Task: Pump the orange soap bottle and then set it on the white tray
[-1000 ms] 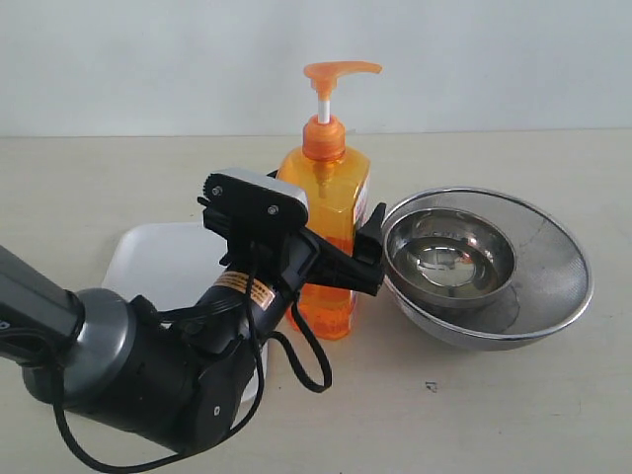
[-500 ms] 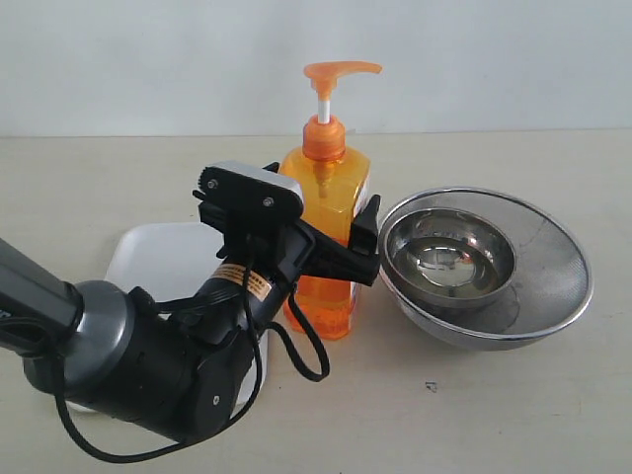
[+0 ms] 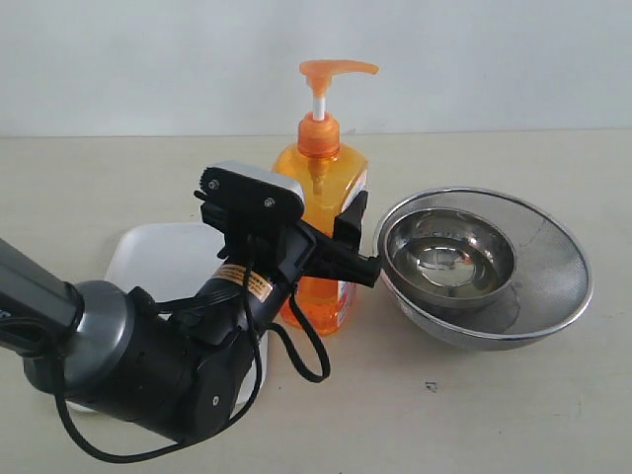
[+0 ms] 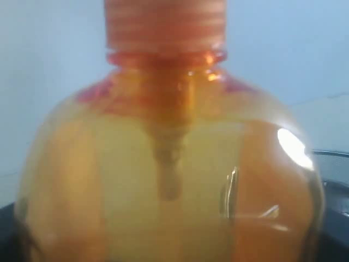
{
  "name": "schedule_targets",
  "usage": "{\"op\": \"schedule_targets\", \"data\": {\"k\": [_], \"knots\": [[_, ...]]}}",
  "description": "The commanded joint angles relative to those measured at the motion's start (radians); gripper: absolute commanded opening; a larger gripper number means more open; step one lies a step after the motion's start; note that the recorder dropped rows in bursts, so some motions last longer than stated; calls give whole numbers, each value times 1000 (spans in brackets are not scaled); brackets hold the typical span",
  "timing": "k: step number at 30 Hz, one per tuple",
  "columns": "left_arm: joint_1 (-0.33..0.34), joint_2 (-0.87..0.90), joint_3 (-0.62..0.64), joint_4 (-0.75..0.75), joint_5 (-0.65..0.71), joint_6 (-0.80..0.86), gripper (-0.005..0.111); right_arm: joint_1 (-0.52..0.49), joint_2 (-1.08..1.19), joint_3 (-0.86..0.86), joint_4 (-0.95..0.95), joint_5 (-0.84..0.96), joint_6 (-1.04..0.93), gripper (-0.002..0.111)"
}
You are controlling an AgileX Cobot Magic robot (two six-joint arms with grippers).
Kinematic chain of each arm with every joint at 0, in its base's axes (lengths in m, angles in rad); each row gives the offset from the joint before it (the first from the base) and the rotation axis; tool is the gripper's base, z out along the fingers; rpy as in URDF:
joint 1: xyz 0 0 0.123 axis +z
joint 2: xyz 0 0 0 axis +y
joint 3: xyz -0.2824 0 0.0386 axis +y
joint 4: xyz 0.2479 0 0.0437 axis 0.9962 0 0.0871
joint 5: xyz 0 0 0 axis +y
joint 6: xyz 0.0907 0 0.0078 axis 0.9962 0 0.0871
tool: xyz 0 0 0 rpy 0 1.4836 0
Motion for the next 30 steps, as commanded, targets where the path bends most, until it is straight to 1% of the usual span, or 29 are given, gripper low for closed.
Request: {"op": "schedule_targets", "data": {"k": [1,4,12,18,26,30], "knots": [[3,0,-3,66,-11,5,5,-7,-4,-1,0,-6,-2,88],[3,0,-3,123,-11,13,5,-7,-4,-1,0,-6,-2,88],[3,-10,-3,111,-11,72,5,-7,-4,-1,0,-8,-2,88],[3,-58,-3,111,-11,126,5,-7,-4,-1,0,-8,-2,88],[3,-122,-3,73,31,216,5,-7,-4,-1,0,-8,-2,88],[3,-133,-3,65,51,294,5,-7,-4,-1,0,-8,-2,88]]}}
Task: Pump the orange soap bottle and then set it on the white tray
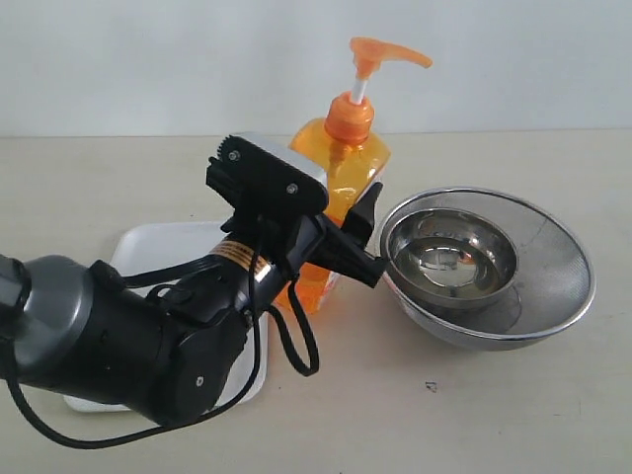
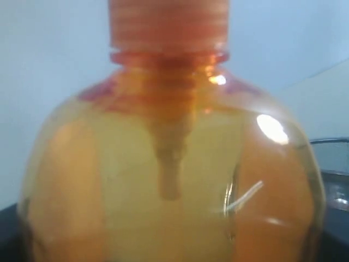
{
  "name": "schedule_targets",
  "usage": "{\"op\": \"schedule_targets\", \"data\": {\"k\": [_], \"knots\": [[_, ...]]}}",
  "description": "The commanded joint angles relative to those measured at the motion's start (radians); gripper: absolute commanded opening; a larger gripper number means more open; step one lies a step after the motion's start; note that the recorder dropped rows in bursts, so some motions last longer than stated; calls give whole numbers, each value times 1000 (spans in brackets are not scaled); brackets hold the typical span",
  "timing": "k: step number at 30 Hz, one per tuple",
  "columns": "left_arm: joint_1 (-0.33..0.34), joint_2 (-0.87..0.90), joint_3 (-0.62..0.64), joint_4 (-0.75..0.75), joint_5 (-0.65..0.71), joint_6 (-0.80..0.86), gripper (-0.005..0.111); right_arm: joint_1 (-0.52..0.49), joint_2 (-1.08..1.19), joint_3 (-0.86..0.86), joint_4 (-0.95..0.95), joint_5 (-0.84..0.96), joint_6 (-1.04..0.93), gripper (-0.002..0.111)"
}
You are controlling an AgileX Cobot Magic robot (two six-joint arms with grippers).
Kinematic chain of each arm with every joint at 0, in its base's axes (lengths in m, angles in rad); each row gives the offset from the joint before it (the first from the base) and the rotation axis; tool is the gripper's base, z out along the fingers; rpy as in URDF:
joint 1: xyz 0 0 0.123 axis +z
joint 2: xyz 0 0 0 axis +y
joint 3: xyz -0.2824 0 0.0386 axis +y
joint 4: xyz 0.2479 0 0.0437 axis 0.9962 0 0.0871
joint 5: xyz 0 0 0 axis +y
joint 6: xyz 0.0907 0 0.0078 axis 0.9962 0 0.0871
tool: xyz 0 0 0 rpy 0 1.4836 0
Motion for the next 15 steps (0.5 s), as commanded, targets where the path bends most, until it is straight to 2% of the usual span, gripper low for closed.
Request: {"op": "schedule_targets", "data": {"k": [1,15], "knots": [[-1,-37,-6,-3,-35,82,5,-7,-4,-1,0,-8,-2,88],[-1,-78,-6,-9,27,163,5,-7,-4,-1,0,-8,-2,88]]}}
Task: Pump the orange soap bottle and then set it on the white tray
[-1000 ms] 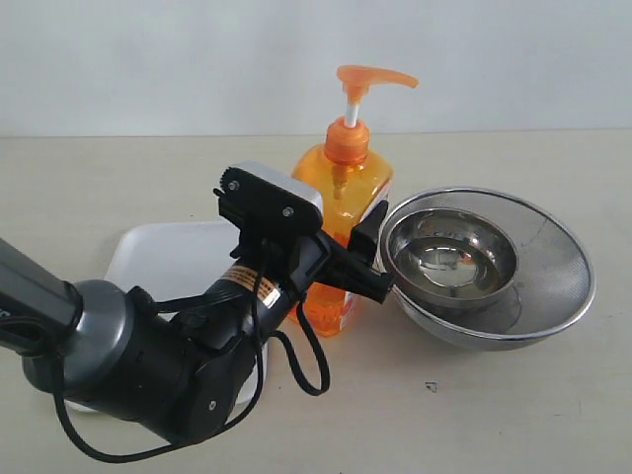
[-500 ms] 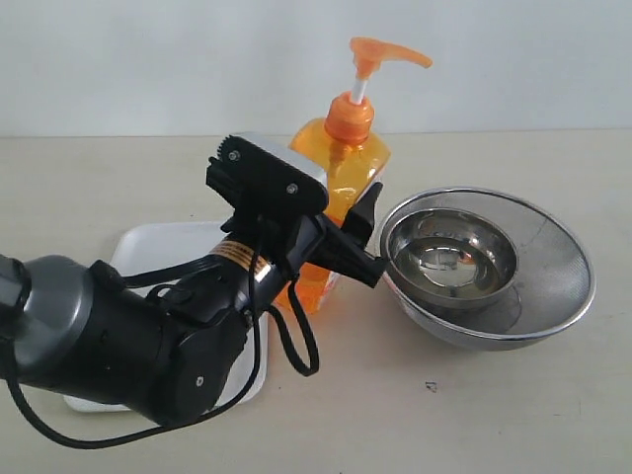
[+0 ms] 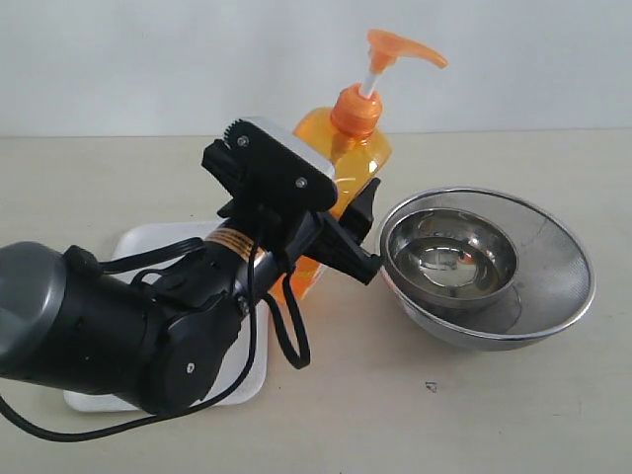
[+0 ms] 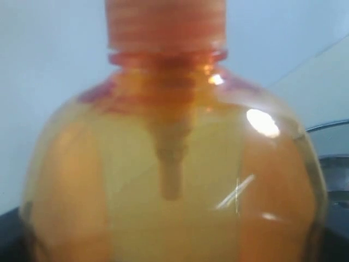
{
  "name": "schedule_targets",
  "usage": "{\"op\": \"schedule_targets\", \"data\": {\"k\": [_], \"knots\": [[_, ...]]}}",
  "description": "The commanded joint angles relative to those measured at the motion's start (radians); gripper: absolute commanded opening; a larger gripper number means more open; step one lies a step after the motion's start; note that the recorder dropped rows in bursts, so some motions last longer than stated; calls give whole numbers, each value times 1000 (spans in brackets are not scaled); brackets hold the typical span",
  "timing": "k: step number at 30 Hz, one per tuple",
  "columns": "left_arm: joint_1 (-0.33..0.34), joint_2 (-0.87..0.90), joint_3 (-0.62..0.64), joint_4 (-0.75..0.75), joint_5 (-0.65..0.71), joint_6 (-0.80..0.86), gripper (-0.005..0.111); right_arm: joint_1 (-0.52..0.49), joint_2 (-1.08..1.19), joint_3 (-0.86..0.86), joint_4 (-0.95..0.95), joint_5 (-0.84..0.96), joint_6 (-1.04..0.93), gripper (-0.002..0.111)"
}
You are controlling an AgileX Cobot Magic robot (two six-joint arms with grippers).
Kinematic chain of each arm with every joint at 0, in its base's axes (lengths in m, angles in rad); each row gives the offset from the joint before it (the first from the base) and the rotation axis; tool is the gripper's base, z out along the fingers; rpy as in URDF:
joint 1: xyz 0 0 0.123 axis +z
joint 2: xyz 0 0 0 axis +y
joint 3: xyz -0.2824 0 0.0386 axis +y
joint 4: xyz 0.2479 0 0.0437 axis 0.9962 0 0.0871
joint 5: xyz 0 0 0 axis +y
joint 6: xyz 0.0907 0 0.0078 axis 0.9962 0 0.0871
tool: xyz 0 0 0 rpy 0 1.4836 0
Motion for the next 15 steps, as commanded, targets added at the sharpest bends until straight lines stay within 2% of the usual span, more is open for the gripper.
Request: {"op": "schedule_targets", "data": {"k": [1,7,15], "knots": [[-1,-23,-6,5,-35,33,5,-7,-4,-1,0,-8,-2,88],[-1,-23,-6,0,-13,33,5,-7,-4,-1,0,-8,-2,88],[-3,-23,-6,-113,1,88,5,-7,-4,-1,0,-8,-2,88]]}}
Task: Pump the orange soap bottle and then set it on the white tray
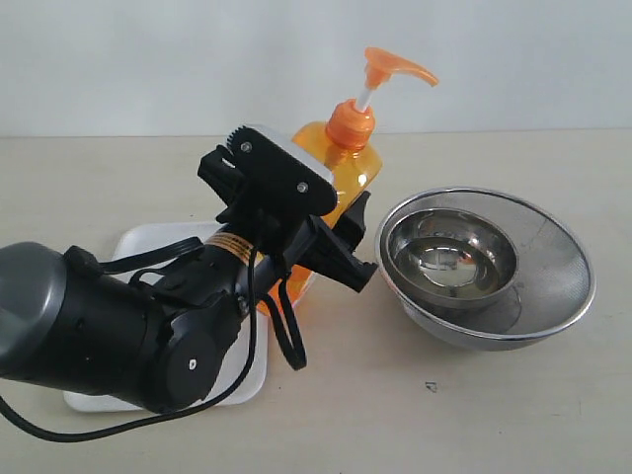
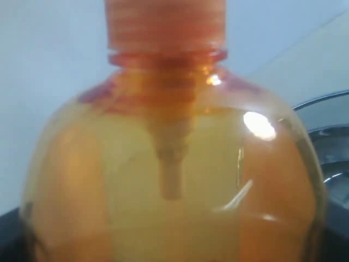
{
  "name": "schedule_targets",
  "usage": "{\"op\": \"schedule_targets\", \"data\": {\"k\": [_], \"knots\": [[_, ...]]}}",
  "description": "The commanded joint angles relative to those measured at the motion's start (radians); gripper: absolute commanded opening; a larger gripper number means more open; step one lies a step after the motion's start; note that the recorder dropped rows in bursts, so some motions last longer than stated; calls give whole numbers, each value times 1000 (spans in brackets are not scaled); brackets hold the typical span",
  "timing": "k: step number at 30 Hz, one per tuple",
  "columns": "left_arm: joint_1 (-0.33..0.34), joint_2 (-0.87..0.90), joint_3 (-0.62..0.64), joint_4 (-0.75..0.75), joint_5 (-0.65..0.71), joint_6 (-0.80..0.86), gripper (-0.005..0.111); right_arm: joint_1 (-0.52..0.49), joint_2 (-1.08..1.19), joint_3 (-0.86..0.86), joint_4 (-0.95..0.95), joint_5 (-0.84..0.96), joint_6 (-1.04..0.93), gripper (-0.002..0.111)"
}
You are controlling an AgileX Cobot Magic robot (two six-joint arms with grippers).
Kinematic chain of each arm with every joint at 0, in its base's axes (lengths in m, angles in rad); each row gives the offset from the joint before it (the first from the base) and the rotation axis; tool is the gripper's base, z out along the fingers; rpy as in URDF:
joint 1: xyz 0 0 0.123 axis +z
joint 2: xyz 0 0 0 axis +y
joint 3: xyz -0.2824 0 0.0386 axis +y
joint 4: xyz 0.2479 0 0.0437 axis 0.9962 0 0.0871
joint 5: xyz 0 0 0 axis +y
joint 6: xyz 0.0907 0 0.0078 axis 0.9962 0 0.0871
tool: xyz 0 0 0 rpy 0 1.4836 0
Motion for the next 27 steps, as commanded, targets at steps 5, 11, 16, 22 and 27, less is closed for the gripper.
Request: {"op": "schedule_targets", "data": {"k": [5,11,16,22,27], "knots": [[-3,-23,-6,-46,-45,62,5,-7,-4,-1,0,-5,-2,88],[-3,-23,-6,-46,-38,62,5,-7,-4,-1,0,-5,-2,88],[-3,-23,-6,-46,-14,62,5,-7,-4,-1,0,-5,-2,88],[-3,-23,-6,-46,-14,62,5,-7,-4,-1,0,-5,-2,88],[-3,-23,-6,-44,5,64,5,-7,-4,-1,0,-5,-2,88]]}}
